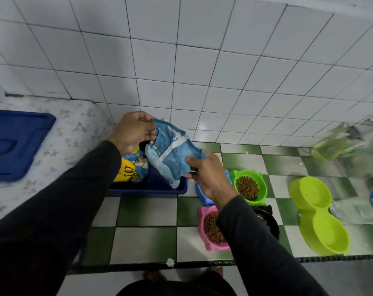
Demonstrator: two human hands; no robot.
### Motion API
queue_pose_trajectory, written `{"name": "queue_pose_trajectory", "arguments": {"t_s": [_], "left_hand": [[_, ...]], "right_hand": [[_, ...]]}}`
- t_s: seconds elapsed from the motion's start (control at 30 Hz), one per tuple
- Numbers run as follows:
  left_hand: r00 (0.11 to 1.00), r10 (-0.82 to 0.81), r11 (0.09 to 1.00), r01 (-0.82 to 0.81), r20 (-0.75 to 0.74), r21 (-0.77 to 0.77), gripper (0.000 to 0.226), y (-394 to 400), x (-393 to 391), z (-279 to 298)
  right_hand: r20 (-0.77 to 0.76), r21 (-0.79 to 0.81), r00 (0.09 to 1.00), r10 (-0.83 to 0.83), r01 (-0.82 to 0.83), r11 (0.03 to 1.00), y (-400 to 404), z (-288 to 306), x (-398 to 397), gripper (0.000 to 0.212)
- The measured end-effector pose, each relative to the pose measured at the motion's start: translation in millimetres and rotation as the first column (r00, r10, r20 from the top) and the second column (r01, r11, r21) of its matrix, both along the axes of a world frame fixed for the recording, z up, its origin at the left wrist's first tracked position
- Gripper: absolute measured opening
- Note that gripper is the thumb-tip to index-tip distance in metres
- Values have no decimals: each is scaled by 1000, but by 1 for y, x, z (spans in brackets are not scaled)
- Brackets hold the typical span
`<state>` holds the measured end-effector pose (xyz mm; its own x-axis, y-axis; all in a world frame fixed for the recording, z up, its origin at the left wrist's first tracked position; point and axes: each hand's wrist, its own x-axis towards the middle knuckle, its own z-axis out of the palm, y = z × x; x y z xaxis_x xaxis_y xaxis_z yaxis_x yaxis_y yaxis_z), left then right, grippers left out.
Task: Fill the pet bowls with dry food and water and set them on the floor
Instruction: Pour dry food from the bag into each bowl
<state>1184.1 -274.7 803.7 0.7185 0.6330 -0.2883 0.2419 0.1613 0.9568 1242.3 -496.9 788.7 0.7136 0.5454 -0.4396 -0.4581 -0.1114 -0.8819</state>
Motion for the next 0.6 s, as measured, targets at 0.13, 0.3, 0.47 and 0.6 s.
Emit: {"name": "queue_pose_trajectory", "arguments": {"t_s": [0.13,0.3,0.47,0.6], "left_hand": [[986,-120,974,139,-115,177,21,12,7,-13],[957,-202,944,246,-206,218,16,8,20,-26],[945,-188,938,253,-266,237,16,10,23,-45],[932,-230,932,293,-279,213,8,16,27,-58]], "right_hand": [[6,-119,998,62,-60,991,4,-11,-15,15],[-56,-241,991,119,-129,962,13,-20,-24,17],[-83,-256,992,94,-113,960,28,-32,-26,13],[52,-372,988,143,-114,921,40,-51,-21,15]]}}
